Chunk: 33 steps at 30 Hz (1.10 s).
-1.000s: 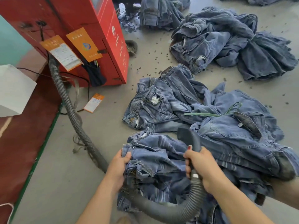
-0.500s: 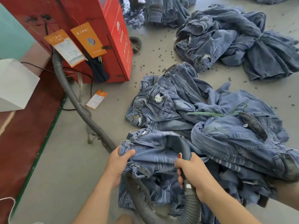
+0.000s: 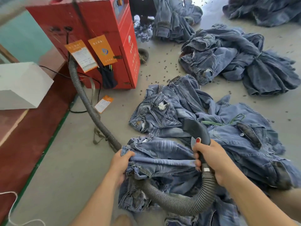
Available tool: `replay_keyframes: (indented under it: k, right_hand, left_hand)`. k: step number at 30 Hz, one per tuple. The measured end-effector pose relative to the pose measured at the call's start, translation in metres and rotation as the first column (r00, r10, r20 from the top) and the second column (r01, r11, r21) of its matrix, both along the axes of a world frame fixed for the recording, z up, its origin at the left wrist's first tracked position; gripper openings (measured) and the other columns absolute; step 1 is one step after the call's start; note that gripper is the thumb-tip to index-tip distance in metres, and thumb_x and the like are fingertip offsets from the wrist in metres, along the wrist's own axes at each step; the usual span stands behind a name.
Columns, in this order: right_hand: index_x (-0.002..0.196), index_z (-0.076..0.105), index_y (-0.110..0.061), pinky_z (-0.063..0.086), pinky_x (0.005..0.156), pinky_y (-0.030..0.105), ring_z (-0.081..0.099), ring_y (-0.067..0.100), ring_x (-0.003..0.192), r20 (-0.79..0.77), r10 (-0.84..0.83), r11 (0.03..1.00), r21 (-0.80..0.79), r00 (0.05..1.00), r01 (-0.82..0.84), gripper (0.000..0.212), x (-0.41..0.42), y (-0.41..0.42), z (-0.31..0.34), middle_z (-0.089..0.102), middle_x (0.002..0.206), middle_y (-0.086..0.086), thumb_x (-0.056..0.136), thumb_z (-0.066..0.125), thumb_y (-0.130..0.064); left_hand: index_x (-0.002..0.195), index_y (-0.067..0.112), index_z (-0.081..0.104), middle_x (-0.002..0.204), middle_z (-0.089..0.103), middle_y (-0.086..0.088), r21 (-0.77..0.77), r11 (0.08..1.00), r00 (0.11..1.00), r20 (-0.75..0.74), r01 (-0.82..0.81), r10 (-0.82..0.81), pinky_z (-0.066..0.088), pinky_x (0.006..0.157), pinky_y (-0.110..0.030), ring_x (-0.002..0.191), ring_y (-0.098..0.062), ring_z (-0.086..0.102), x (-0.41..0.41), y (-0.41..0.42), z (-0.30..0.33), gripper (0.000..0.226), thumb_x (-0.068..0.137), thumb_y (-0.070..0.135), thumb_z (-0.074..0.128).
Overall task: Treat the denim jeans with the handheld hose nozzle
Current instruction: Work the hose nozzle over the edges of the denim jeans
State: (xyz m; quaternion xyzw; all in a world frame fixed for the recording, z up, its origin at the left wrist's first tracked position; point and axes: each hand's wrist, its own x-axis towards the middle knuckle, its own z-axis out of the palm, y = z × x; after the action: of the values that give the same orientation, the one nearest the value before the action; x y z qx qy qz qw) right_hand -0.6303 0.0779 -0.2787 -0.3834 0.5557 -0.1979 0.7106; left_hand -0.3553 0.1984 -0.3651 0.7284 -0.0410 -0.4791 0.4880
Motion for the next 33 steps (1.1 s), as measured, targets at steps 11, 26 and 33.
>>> replay_keyframes:
  k: [11, 26, 33]
  right_hand:
    - [0.09, 0.051, -0.011, 0.044, 0.045, 0.028, 0.048, 0.02, 0.044, -0.059, 0.53, 0.848, 0.016, 0.846, -0.53, 0.014, 0.036, 0.033, 0.025, 0.055, 0.064, 0.01, 0.084, 0.064, -0.01]
    - [0.088, 0.05, -0.012, 0.039, 0.042, 0.027, 0.048, 0.023, 0.041, -0.118, 0.497, 0.853, -0.113, 0.86, -0.509, 0.015, 0.021, 0.071, 0.028, 0.055, 0.059, 0.011, 0.082, 0.063, -0.017]
    - [0.085, 0.047, -0.012, 0.04, 0.046, 0.033, 0.045, 0.023, 0.043, -0.139, 0.18, 0.955, -0.213, 0.974, -0.207, 0.014, 0.018, 0.043, 0.033, 0.053, 0.059, 0.012, 0.087, 0.057, -0.002]
  left_hand:
    - [0.123, -0.011, 0.064, 0.123, 0.066, -0.033, -0.235, 0.967, 0.894, -0.448, -0.095, -0.021, 0.055, 0.094, -0.051, 0.103, -0.043, 0.067, -0.027, -0.008, 0.049, 0.048, 0.096, 0.023, 0.042]
    - [0.165, 0.03, 0.001, 0.141, 0.059, -0.023, -0.356, 0.933, 0.888, -0.409, 0.054, -0.208, 0.059, 0.078, -0.046, 0.099, -0.032, 0.065, -0.018, -0.025, 0.051, 0.079, 0.107, 0.005, 0.048]
    - [0.121, -0.01, 0.059, 0.103, 0.073, -0.028, -0.276, 0.959, 0.852, -0.516, -0.072, -0.085, 0.062, 0.074, -0.052, 0.089, -0.037, 0.075, -0.022, -0.025, 0.047, 0.035, 0.111, 0.003, 0.028]
